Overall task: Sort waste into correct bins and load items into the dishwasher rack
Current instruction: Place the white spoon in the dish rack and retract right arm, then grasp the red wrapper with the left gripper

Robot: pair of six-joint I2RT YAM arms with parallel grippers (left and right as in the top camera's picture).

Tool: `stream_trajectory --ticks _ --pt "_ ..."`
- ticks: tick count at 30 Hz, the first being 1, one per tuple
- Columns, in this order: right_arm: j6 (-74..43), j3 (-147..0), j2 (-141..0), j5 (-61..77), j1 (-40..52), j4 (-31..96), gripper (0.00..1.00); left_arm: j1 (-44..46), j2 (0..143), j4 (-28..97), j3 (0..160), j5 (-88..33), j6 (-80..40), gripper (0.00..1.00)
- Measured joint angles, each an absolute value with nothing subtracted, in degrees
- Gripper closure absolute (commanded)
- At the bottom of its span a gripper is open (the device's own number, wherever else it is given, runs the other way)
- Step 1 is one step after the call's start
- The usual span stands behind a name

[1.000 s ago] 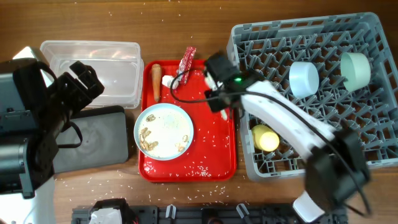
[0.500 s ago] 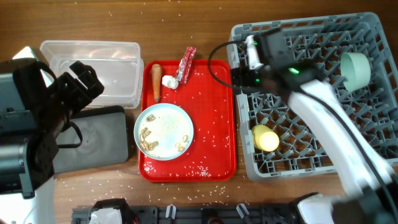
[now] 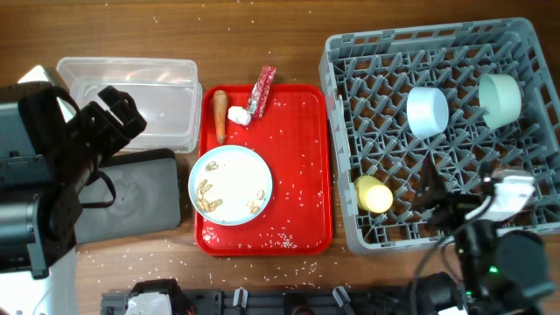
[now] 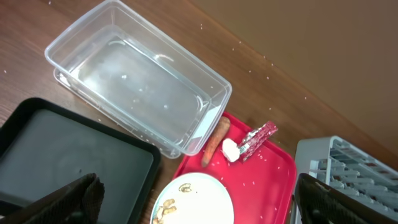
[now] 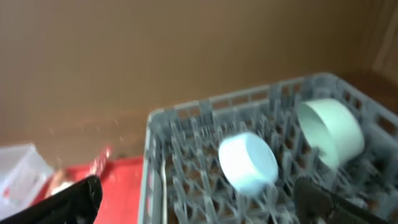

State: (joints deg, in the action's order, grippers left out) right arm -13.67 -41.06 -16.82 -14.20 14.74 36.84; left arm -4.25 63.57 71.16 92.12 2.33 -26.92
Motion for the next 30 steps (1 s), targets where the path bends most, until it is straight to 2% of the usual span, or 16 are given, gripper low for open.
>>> stream_trajectory --ticks 3,8,17,24,25,27,28,29,30 --pt "-13.87 -24.14 -8.43 -14.61 13.5 23.59 0.0 -4.25 63.64 71.18 92.12 2.33 -26.92 0.0" --pt "-15.42 -4.45 -3.09 -14.83 13.5 -2.72 0.0 -4.25 63.66 71.22 92.12 2.31 -26.92 0.0" --pt "-31.27 -0.36 -1.06 -15.11 13.43 -1.54 0.0 -4.25 63.66 71.2 92.12 2.33 -26.92 0.0" --pt "-32.8 -0.34 -1.06 -15.11 13.43 -1.54 0.0 -4.25 63.66 71.22 92.12 1.63 -27.33 0.0" --pt "-32.82 -0.36 -1.06 -15.09 13.43 -1.54 0.0 -4.27 63.66 71.13 92.12 -0.54 -28.27 0.11" --pt "-32.97 -0.36 -1.06 -15.11 13.43 -1.54 0.0 -3.9 64.16 64.97 91.72 -7.57 -31.18 0.16" --pt "-32.99 -0.34 -1.06 -15.09 13.43 -1.54 0.0 -1.91 65.69 61.36 91.72 -9.89 -32.73 0.16" --pt "-32.99 -0.36 -1.06 -15.09 13.43 -1.54 0.0 1.04 68.4 61.12 91.72 -10.41 -33.39 0.1" --pt "-32.99 -0.36 -1.06 -15.11 13.43 -1.54 0.0 4.36 72.44 60.93 91.7 -9.37 -33.8 0.09"
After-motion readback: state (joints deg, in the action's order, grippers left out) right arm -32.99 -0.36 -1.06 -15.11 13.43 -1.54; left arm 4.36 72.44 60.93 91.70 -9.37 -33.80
